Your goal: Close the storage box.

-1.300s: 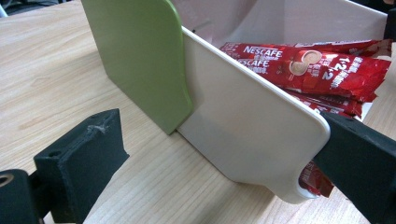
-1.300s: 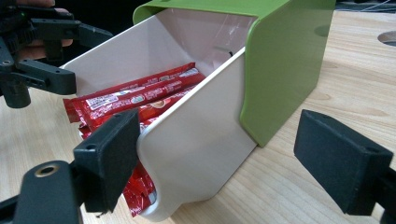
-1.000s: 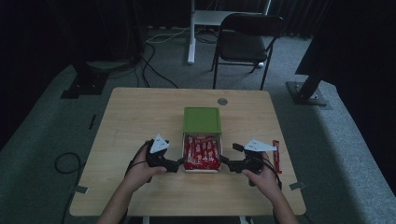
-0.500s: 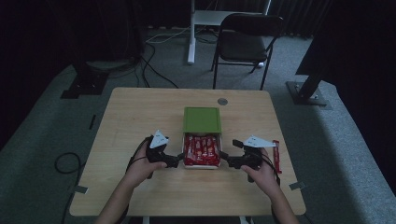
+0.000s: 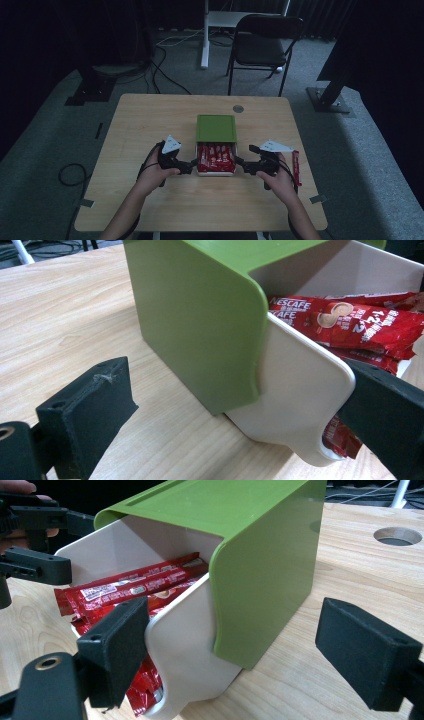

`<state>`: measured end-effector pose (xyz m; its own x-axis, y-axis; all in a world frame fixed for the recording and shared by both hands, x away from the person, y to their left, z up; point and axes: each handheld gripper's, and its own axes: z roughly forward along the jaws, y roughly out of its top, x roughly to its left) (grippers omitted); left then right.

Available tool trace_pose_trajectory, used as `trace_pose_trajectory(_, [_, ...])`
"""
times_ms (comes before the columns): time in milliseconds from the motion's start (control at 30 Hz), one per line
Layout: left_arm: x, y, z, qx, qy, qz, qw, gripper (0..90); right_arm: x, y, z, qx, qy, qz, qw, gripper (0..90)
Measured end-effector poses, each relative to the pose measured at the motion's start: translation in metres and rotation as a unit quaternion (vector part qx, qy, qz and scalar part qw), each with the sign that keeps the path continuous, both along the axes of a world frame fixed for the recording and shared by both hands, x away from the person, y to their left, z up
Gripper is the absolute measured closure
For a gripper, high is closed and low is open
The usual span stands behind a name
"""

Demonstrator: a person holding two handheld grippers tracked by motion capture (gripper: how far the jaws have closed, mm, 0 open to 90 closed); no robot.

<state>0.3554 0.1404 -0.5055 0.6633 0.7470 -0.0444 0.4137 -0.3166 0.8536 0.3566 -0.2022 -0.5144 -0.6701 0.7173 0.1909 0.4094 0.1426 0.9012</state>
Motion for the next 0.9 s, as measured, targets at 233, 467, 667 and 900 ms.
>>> trace_pose_trajectory(233, [0.007,-0.001,0.000,0.002,-0.001,0.005,1.0000,3.7,0.007,0.002,0.002,-0.008,0.000,-0.007,0.9999,13.7])
trace_pose_trajectory(467, [0.012,-0.002,0.000,0.002,-0.006,0.012,0.9999,3.4,0.014,0.003,0.001,-0.006,0.004,-0.016,0.9998,13.7])
trace_pose_trajectory(667, [0.019,-0.002,0.000,0.003,-0.005,0.016,0.9999,3.4,0.019,0.004,0.001,-0.002,0.008,-0.025,0.9997,13.6])
trace_pose_trajectory(900, [0.024,-0.003,-0.002,0.000,-0.007,0.024,0.9997,3.4,0.024,0.006,0.001,-0.008,0.005,-0.032,0.9994,13.5])
